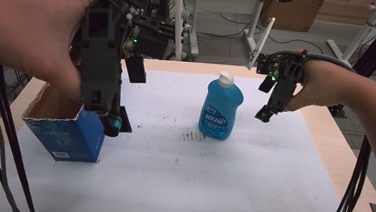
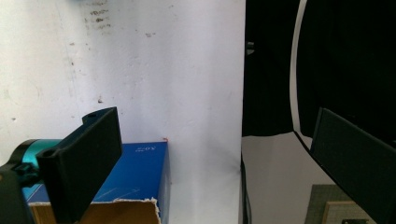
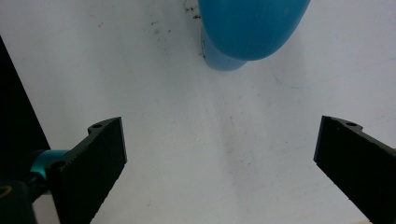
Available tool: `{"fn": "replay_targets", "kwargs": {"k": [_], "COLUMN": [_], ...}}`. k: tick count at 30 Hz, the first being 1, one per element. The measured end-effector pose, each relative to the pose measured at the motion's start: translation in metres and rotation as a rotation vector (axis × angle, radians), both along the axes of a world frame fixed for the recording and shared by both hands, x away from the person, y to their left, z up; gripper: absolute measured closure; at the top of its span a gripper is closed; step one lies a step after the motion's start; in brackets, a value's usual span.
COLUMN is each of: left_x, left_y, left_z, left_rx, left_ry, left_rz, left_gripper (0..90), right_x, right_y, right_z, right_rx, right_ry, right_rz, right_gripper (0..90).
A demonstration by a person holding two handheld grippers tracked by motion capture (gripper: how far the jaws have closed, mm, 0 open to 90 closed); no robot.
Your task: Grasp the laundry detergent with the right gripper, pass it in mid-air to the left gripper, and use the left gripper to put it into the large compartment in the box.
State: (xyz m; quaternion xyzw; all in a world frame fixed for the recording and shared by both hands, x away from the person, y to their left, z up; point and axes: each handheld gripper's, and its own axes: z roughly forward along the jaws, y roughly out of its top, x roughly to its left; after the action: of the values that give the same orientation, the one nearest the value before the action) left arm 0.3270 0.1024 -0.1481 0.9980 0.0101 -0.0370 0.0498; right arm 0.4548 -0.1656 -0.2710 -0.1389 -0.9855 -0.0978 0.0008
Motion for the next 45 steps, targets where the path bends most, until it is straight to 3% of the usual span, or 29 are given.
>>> {"fn": "replay_targets", "kwargs": {"k": [3, 6, 9, 10, 11, 26, 27, 32, 45], "left_x": [0.0, 0.0, -0.001, -0.001, -0.001, -0.004, -0.004, -0.004, -0.001], "left_y": [0.0, 0.0, 0.001, 0.001, 0.001, 0.004, 0.004, 0.004, 0.005], "left_z": [-0.001, -0.001, -0.001, -0.001, -0.001, 0.0, 0.0, -0.001, -0.003], "left_rx": [-0.001, -0.004, -0.004, -0.004, -0.004, -0.002, 0.0, 0.0, 0.005], "left_ry": [-0.001, -0.002, -0.002, -0.002, -0.001, -0.005, -0.005, -0.004, 0.003], "left_rz": [-0.005, -0.006, -0.008, -0.008, -0.009, -0.014, -0.015, -0.017, -0.019], "left_gripper": [2.1, 2.2, 2.1, 2.1, 2.2, 2.2, 2.1, 2.1, 2.2], "right_x": [-0.004, -0.006, -0.009, -0.009, -0.01, -0.011, -0.01, -0.008, 0.001], "right_y": [-0.008, -0.012, -0.018, -0.018, -0.021, -0.024, -0.025, -0.023, -0.017], "right_z": [-0.01, -0.013, -0.02, -0.02, -0.024, -0.061, -0.065, -0.076, -0.098], "right_rx": [0.067, 0.101, 0.175, 0.175, 0.215, 0.405, 0.438, 0.479, 0.574], "right_ry": [0.001, -0.005, -0.011, -0.011, -0.002, 0.003, 0.001, -0.02, -0.024], "right_rz": [-0.032, -0.055, -0.084, -0.084, -0.103, -0.194, -0.207, -0.202, -0.23], "right_gripper": [1.4, 1.4, 1.3, 1.3, 1.3, 1.3, 1.3, 1.3, 1.3]}}
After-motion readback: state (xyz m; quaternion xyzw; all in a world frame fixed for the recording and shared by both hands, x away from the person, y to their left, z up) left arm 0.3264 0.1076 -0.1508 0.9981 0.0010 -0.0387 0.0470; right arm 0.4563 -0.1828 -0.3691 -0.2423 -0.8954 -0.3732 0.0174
